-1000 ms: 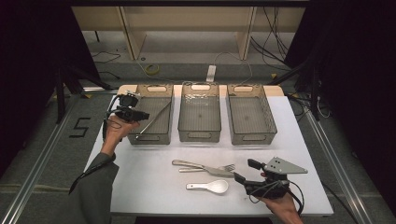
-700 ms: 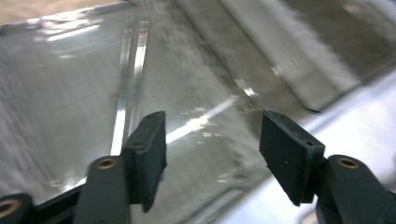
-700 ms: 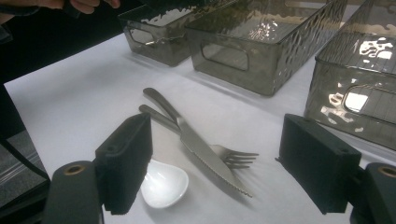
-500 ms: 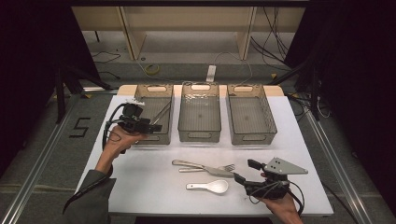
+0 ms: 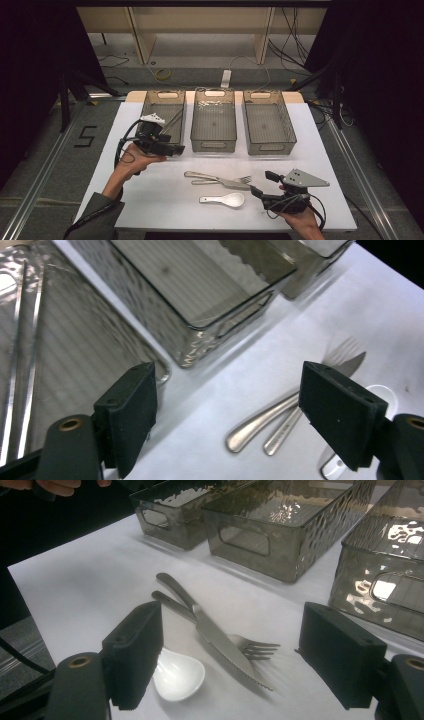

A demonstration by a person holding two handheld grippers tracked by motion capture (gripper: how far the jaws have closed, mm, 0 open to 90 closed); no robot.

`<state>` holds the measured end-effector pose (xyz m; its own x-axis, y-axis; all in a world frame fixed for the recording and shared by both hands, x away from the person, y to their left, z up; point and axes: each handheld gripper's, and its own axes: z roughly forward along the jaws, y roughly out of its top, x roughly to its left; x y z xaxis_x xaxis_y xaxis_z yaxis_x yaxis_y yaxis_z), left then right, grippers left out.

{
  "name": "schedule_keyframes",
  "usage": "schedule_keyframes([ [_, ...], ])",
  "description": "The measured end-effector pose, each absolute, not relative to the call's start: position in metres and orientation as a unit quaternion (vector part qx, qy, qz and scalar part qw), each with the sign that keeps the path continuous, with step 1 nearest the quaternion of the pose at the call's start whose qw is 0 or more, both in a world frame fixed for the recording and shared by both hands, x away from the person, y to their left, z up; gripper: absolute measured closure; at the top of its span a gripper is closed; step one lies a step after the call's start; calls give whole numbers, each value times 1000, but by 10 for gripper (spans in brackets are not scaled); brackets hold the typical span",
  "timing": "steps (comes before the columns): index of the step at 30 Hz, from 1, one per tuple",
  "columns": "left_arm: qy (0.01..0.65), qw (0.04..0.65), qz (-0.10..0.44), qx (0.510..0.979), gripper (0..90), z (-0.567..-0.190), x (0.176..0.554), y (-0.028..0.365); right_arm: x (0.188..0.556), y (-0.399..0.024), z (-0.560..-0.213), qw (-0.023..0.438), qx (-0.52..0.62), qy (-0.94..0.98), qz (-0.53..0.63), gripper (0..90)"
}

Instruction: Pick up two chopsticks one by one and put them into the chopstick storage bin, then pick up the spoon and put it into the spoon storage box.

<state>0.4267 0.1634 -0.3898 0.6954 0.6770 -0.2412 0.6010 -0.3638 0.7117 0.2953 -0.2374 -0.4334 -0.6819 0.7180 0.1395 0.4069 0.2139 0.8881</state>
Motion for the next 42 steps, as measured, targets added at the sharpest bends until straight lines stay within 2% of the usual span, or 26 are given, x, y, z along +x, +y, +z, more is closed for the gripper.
schedule_keyframes([
  [9, 372, 431, 39, 821, 186, -402, 408, 156, 295, -238, -433, 153, 368, 763, 509, 265],
  [18, 363, 441, 39, 820, 183, -408, 395, 148, 297, -240, -435, 150, 373, 761, 509, 265],
  [42, 329, 415, 35, 848, 172, -421, 376, 122, 296, -240, -434, 154, 370, 761, 510, 265],
])
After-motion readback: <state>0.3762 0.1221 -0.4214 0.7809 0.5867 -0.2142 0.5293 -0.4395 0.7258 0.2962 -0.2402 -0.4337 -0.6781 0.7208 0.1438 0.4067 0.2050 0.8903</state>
